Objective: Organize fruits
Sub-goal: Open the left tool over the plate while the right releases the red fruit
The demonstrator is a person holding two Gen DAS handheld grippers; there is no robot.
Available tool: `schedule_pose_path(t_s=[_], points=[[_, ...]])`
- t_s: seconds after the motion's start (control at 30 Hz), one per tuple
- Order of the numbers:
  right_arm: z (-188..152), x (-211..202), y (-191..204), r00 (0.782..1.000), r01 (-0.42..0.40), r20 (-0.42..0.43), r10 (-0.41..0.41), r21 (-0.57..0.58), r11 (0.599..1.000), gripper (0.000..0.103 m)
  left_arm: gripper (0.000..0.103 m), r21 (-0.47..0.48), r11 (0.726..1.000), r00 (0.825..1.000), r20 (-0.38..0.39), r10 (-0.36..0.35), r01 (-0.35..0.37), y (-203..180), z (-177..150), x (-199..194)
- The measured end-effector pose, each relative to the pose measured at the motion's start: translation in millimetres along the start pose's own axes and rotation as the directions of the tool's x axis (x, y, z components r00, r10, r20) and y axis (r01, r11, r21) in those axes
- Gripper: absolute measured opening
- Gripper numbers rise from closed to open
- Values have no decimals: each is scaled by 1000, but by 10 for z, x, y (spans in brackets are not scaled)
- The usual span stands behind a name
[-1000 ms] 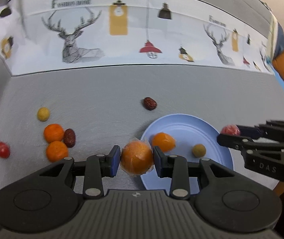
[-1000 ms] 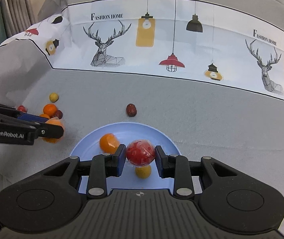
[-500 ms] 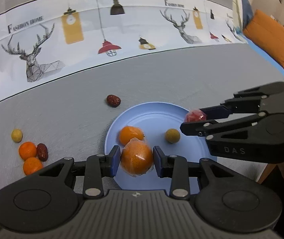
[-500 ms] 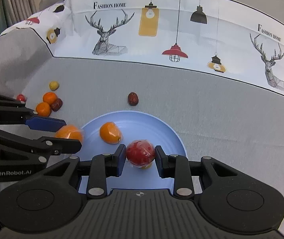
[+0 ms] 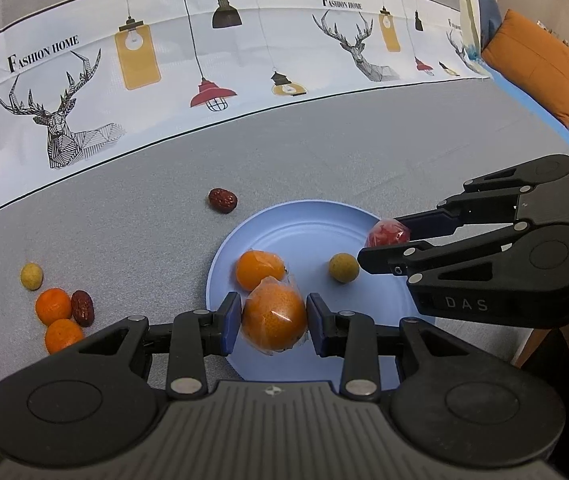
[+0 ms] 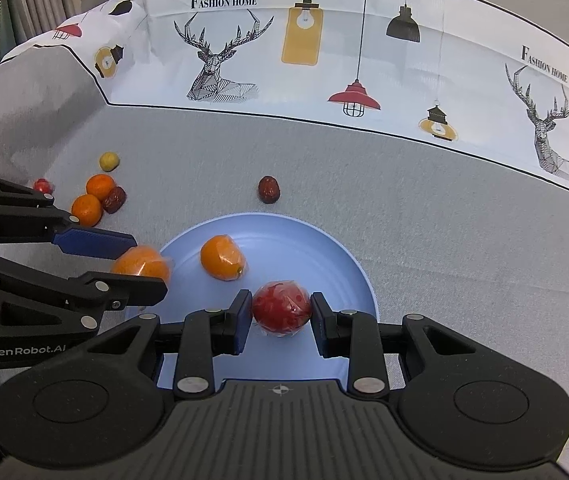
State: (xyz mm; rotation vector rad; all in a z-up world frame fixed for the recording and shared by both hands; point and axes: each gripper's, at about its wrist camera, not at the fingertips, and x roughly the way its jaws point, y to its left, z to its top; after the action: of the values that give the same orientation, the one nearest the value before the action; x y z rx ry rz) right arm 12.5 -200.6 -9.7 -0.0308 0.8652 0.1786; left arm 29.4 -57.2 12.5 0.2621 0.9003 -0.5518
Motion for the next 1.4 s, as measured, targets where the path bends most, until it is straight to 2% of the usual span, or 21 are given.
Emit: schedule_pose_path(t_s=[1.03, 1.07, 1.1, 1.13, 1.17, 1.23, 1.4], points=[[-47, 30, 15, 1000, 15, -3, -15, -1, 1000, 34, 40, 21, 1000, 1000, -7, 6, -5, -41, -7, 12], [-42, 31, 10, 1000, 21, -4, -21, 1, 1000, 34, 42, 22, 1000, 1000, -6, 7, -6, -40, -5, 11], [-48, 28, 4, 1000, 27, -2, -27, 6, 1000, 38, 45, 21, 1000, 1000, -4, 7, -6, -38, -6, 10], [-38, 29, 1, 1000, 31, 0, -31, 9, 999, 44, 52, 18, 1000, 1000, -1, 5, -5, -35, -5, 5], [-40, 23, -1, 999, 36, 3, -36, 12, 999, 47, 54, 17, 1000, 1000, 2, 4, -4, -32, -5, 0], [-31, 16, -8, 999, 42, 7, -42, 12, 999, 52, 54, 17, 1000, 1000, 1, 5, -5, -30, -8, 1], [-21, 13, -17, 999, 50, 7, -50, 15, 999, 54, 54, 23, 1000, 1000, -3, 13, -13, -31, -6, 4]])
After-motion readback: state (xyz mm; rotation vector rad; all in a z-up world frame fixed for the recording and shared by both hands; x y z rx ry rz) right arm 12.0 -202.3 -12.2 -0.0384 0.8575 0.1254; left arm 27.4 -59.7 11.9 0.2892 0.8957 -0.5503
